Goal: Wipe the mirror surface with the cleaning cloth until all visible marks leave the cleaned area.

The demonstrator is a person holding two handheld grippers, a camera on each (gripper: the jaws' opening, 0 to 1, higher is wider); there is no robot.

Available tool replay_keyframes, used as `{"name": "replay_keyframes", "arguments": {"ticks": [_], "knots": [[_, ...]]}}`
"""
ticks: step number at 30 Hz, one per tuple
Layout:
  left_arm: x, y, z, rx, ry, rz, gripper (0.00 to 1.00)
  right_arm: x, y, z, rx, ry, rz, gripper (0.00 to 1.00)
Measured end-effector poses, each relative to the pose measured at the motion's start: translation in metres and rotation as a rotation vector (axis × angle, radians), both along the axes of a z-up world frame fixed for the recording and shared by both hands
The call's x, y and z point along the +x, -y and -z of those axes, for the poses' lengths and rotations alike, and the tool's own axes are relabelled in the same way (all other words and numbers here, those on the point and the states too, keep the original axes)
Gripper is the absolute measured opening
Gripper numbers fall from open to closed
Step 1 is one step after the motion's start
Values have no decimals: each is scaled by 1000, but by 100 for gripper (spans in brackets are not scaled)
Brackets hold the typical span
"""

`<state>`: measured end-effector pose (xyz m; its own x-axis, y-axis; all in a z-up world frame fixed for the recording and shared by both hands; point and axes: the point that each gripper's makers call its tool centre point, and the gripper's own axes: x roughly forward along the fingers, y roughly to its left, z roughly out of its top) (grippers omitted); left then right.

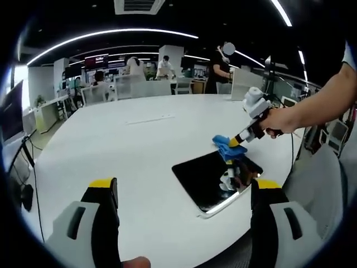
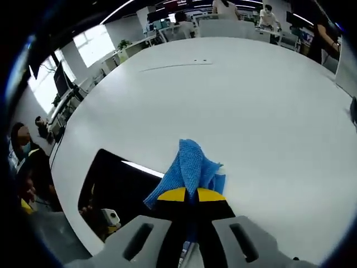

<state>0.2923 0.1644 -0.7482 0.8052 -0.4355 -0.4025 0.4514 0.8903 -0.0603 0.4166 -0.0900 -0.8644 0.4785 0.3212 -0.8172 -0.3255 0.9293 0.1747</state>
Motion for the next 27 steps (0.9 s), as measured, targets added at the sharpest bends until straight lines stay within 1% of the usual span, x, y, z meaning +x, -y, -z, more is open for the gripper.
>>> {"name": "replay_keyframes", "arguments": {"ticks": [5,8,10,11,12,15,18,20,21,24,26,27], "knots": [[1,-4,-4,-1,8,-14,99,1,0,2,-3,-1,-2,0],[0,-3,-5,-4,11,-19,99,-1,0,-1,9,-4,-9,0],[0,-7,-6,2,16,-33,99,-3,0,-6,30,-9,-10,0],[0,-8,-6,0,17,-38,99,-6,-5,-12,56,-11,-28,0],[0,-9,-7,-3,18,-42,99,-6,-5,-16,69,-5,-19,0],[1,-13,-7,1,19,-52,99,-5,-2,-26,83,10,-19,0],[4,-16,-7,-8,20,-69,99,-8,9,-39,94,19,-2,0],[6,-15,-10,-12,28,-68,99,-8,16,-43,103,25,9,0],[6,-13,-11,-12,34,-63,99,-8,22,-47,98,41,8,0],[7,-11,-13,-17,38,-57,99,-10,38,-49,94,50,32,0],[10,-13,-14,-63,33,-86,99,-16,50,-49,96,45,56,0],[12,-15,-15,-74,37,-97,99,-20,57,-49,92,41,62,0]]}}
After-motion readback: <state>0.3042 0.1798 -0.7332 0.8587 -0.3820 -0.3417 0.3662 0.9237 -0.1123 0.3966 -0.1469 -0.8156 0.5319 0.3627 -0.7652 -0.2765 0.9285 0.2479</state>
